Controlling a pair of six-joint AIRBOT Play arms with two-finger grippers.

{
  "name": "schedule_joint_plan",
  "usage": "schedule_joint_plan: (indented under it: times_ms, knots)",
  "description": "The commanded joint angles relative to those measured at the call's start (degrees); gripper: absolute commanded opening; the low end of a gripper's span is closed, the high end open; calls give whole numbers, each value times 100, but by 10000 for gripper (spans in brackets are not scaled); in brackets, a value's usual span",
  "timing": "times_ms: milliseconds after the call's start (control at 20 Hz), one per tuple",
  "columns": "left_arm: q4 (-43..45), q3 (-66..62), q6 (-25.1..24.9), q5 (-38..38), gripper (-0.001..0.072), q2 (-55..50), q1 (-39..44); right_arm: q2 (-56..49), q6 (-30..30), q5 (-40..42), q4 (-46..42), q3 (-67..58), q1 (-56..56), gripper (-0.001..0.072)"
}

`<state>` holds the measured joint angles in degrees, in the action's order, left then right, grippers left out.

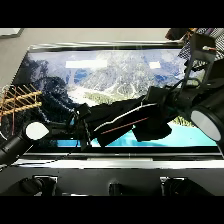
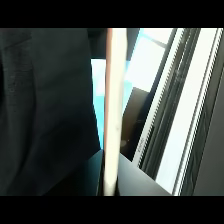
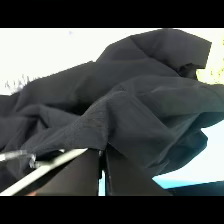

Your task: Fold the clothes and pants, and hang the long-sleeved shirts on hangers.

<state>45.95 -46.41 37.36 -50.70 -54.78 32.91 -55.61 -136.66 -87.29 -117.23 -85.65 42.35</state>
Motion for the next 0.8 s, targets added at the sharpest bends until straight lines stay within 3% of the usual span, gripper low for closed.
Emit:
schedule_joint_plan:
  times_ms: [0,200,750]
  knots:
    - [-345,-9,-317,190,25,-127,4,-4,254,-136,313,-4,7,47]
    - [-1023,-20,-754,280,25,-332,4,-55,225,0,240,9,4,47]
    - [-1366,-157,-846,815,25,-745,341,-98,175,120,678,9,4,48]
